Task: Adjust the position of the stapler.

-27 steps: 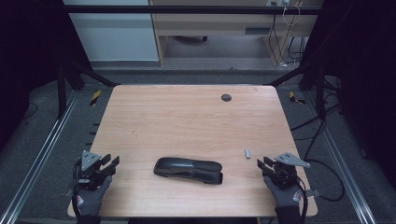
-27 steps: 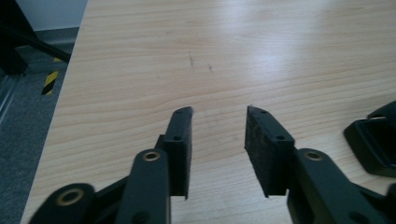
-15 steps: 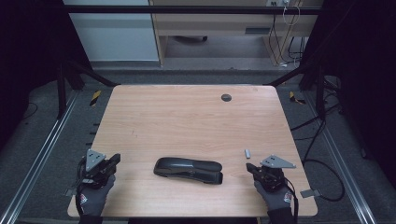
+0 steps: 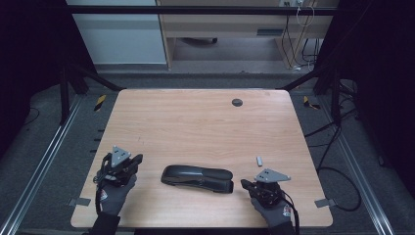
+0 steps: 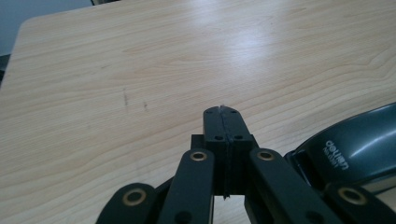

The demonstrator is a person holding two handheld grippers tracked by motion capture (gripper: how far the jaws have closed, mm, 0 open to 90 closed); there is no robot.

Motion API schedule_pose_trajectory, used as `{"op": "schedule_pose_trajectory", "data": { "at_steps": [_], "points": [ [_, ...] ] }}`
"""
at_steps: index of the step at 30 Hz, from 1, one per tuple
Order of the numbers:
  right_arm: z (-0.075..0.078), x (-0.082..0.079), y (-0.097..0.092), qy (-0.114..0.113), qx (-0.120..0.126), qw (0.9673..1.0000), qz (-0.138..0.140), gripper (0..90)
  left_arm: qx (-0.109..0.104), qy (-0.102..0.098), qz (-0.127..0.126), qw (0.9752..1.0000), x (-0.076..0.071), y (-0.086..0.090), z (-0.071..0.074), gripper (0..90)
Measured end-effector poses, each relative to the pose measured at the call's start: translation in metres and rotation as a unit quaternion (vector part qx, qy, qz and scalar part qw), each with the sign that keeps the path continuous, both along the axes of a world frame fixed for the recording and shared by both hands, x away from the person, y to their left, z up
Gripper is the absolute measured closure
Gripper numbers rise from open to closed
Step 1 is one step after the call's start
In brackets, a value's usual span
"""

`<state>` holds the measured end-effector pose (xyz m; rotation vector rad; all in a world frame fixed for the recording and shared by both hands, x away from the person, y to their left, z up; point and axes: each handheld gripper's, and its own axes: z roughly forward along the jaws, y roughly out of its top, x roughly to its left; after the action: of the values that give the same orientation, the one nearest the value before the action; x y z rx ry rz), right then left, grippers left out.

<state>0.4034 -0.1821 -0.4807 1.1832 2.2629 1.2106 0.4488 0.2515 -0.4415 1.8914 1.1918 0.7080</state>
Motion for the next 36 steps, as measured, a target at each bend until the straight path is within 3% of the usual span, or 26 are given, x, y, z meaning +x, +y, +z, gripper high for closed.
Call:
{"op": "schedule_pose_trajectory", "data": {
  "at_steps": [14, 19, 31, 36],
  "points": [
    [-0.009, -0.003, 0.012, 0.008, 0.015, 0.9995, 0.025, 90.0, 0.009, 0.023, -0.043, 0.9988, 0.021, -0.039, -0.006, 90.0],
    [-0.013, -0.005, 0.02, 0.015, 0.021, 0.9989, 0.039, 90.0, 0.016, 0.041, -0.063, 0.9971, 0.027, -0.055, -0.013, 90.0],
    [-0.023, -0.007, 0.042, 0.028, 0.015, 0.9974, 0.064, 90.0, 0.024, 0.061, -0.094, 0.9935, 0.025, -0.072, -0.019, 90.0],
    [-0.027, -0.004, 0.044, 0.033, 0.01, 0.9974, 0.063, 90.0, 0.026, 0.058, -0.094, 0.9935, 0.022, -0.072, -0.016, 90.0]
  ]
}}
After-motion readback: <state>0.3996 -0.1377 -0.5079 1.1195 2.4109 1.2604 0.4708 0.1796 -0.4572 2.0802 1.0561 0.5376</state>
